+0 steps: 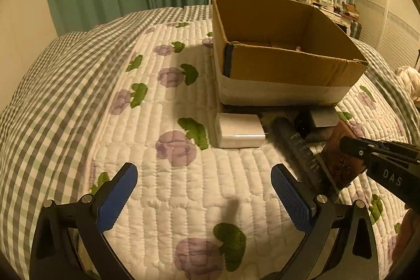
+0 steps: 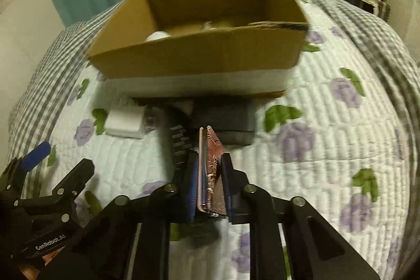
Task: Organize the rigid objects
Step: 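Grasp the red card case with the right gripper while the left grasps the white power bank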
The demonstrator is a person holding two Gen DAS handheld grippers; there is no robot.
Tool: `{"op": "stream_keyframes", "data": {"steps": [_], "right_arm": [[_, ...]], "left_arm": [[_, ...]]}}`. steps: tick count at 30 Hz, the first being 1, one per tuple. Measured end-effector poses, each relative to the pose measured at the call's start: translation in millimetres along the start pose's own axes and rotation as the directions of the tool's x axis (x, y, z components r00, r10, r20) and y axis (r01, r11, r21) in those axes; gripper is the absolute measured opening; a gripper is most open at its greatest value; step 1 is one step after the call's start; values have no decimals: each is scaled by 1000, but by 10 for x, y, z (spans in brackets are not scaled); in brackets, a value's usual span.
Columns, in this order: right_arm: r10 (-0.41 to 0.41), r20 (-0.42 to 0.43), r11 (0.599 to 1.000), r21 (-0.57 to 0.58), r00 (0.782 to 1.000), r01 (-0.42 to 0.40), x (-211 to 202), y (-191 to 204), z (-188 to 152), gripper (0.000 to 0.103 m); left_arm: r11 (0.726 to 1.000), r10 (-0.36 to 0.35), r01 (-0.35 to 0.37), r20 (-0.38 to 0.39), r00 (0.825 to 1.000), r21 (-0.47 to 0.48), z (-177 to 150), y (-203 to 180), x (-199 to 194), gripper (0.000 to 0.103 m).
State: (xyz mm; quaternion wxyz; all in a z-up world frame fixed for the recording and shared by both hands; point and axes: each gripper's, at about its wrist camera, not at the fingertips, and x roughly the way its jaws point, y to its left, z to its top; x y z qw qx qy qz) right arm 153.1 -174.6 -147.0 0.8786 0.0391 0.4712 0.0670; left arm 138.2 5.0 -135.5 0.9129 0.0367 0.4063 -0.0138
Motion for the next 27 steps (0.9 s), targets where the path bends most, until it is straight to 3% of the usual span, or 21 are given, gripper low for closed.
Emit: {"op": "stream_keyframes", "data": {"steps": [4, 9, 12, 15, 20, 23, 26, 27], "right_arm": [[35, -22, 999, 26, 999, -35, 59, -127, -19, 11], [103, -45, 995, 12, 994, -102, 116, -83, -50, 21], [33, 17, 999, -13, 999, -33, 61, -6, -57, 10], [15, 94, 999, 41, 995, -19, -142, -131, 44, 9], [-43, 137, 998, 43, 990, 37, -277, -224, 200, 9], [-58, 140, 998, 23, 989, 55, -239, -193, 226, 9], [-51, 130, 999, 26, 990, 48, -176, -197, 227, 9], [-52, 126, 999, 22, 991, 49, -166, -212, 221, 9]], "left_arm": [[1000, -13, 13, -9, 1000, -2, 50, -56, 79, 103], [1000, -23, 23, -25, 999, -3, 110, -118, 218, 103], [1000, -20, 20, -31, 999, 1, 162, -158, 315, 103], [1000, -24, 24, -32, 999, -5, 218, -178, 405, 103], [1000, -22, 22, -55, 998, 0, 291, -226, 609, 101], [1000, -9, 9, -59, 998, 4, 347, -232, 721, 96], [999, -34, 34, -70, 997, -10, 391, -228, 790, 79], [999, -52, 51, -74, 996, -4, 397, -247, 801, 65]]}}
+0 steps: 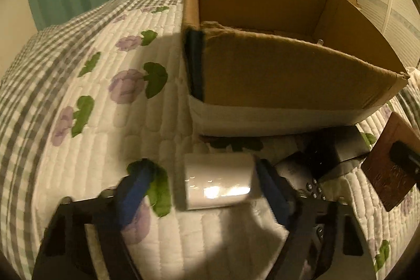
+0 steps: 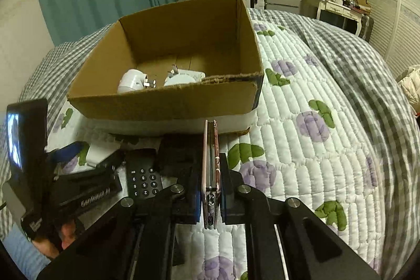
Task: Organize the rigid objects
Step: 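Grasp the red card case with the right gripper while the left grasps the white power bank, then drop the power bank and card case into the box, opening both grippers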
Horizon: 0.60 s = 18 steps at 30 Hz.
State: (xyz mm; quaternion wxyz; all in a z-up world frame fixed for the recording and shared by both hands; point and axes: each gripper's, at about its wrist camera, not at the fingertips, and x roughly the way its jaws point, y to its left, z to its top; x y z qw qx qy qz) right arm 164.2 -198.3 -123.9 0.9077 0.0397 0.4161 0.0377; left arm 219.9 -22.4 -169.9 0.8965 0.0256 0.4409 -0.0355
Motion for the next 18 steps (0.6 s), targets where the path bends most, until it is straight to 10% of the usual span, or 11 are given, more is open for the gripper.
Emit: {"op": "stream_keyframes", "data": {"steps": [8, 18], "right_arm": [[9, 10, 1000, -4, 1000, -9, -112, -10, -47, 9], [47, 153, 997, -66, 987, -38, -980, 129, 346, 9]], "left_arm": [[1000, -9, 9, -9, 1000, -7, -77, -7, -295, 57], [1000, -30, 29, 175, 984, 6, 149, -47, -1479, 57]]}}
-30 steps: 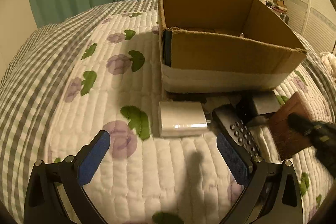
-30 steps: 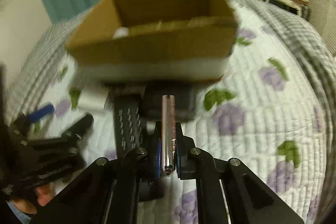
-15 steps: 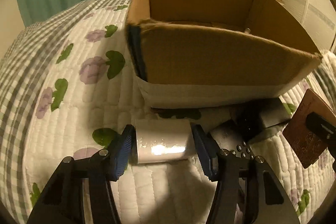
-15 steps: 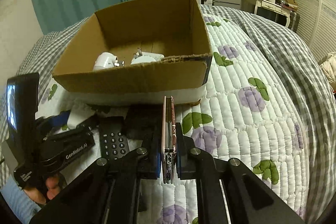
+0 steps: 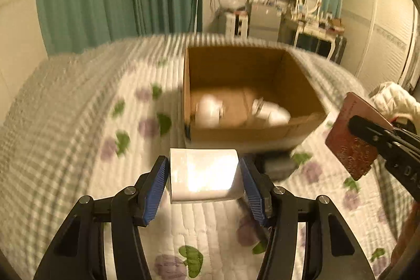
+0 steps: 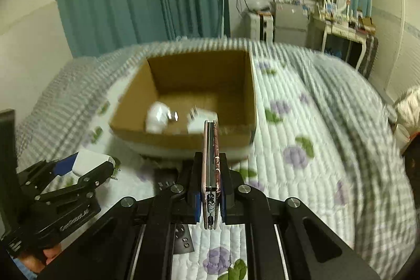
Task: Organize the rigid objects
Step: 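Drop the power bank and card case into the box, opening both grippers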
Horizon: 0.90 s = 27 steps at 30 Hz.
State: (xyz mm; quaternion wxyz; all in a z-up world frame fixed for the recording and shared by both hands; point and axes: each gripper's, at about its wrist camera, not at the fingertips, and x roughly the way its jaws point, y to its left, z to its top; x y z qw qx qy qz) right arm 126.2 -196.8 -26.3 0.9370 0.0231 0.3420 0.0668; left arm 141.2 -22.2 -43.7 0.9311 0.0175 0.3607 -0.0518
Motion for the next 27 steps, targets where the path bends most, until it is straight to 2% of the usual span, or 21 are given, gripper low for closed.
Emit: {"op": "stream_keyframes", "data": {"steps": [4, 10, 18, 27], "right_arm": [[8, 61, 999, -37, 998, -6, -261, 41, 325, 9], [15, 121, 995, -97, 993, -3, -309, 60, 777, 9], [22, 112, 994, -107, 993, -10, 233, -27, 1083, 9], [32, 44, 994, -104, 999, -28, 938, -173, 956, 9]], "left_arm": [[1000, -14, 14, 65, 998, -7, 348, -74, -218, 57], [1000, -27, 28, 111, 993, -4, 722, -147, -154, 57], [1000, -8, 8, 75, 997, 0, 934, -229, 460, 57], [1000, 8, -8, 14, 1000, 13, 808, -293, 1114, 57]]}}
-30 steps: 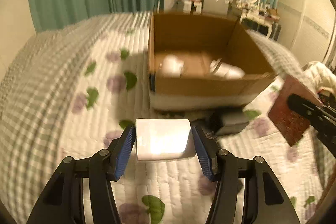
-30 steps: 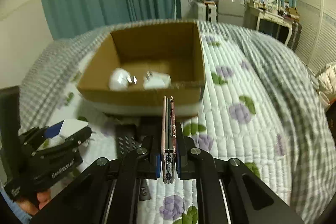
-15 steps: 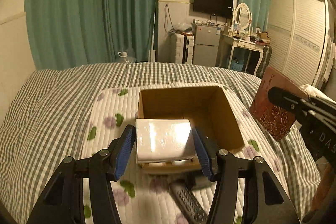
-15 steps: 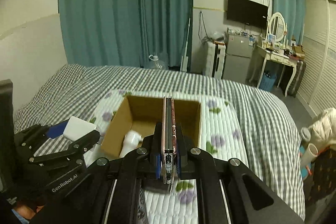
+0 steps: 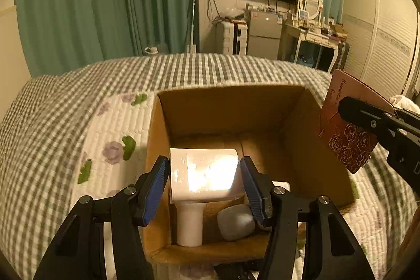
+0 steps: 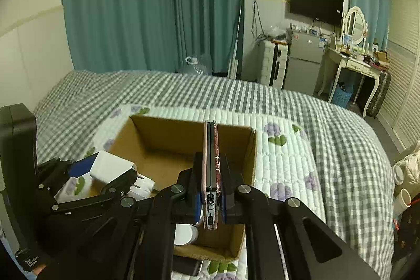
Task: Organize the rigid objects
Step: 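Drop the power bank and card case into the box, opening both grippers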
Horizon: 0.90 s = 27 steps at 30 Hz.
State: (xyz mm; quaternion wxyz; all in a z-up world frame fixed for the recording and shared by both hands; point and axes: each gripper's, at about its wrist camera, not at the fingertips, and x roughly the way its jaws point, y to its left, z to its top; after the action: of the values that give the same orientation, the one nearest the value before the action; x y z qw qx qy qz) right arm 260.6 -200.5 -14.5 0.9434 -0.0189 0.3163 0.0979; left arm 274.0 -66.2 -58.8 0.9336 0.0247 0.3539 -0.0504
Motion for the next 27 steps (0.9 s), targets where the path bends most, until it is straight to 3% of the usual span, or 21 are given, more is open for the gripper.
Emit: {"op": "stream_keyframes", "data": {"steps": [6, 9, 19, 20, 21, 22, 27], "right_arm": [[8, -30, 1000, 4, 1000, -8, 215, -61, -110, 9], [9, -37, 1000, 13, 999, -9, 253, -95, -126, 9], [-40, -61, 999, 31, 997, 42, 485, -144, -162, 10], [-45, -67, 998, 38, 997, 48, 477, -150, -165, 21], [-51, -66, 997, 47, 997, 54, 432, -146, -164, 47], [-49, -54, 997, 53, 997, 52, 370, -149, -155, 56], [-66, -17, 998, 22, 998, 66, -91, -73, -35, 59]], "left_arm": [[1000, -10, 10, -6, 1000, 5, -78, -16, 141, 60], [1000, -16, 16, 15, 1000, -22, -32, 5, 62, 80], [998, 39, -37, 40, 998, -43, 98, 172, -238, 81], [999, 38, -37, 41, 998, -40, 95, 190, -286, 81], [999, 42, -40, 43, 998, -37, 90, 204, -328, 81], [998, 47, -45, 45, 998, -34, 86, 221, -383, 81], [998, 56, -54, 60, 997, -40, 84, 311, -728, 81]]}}
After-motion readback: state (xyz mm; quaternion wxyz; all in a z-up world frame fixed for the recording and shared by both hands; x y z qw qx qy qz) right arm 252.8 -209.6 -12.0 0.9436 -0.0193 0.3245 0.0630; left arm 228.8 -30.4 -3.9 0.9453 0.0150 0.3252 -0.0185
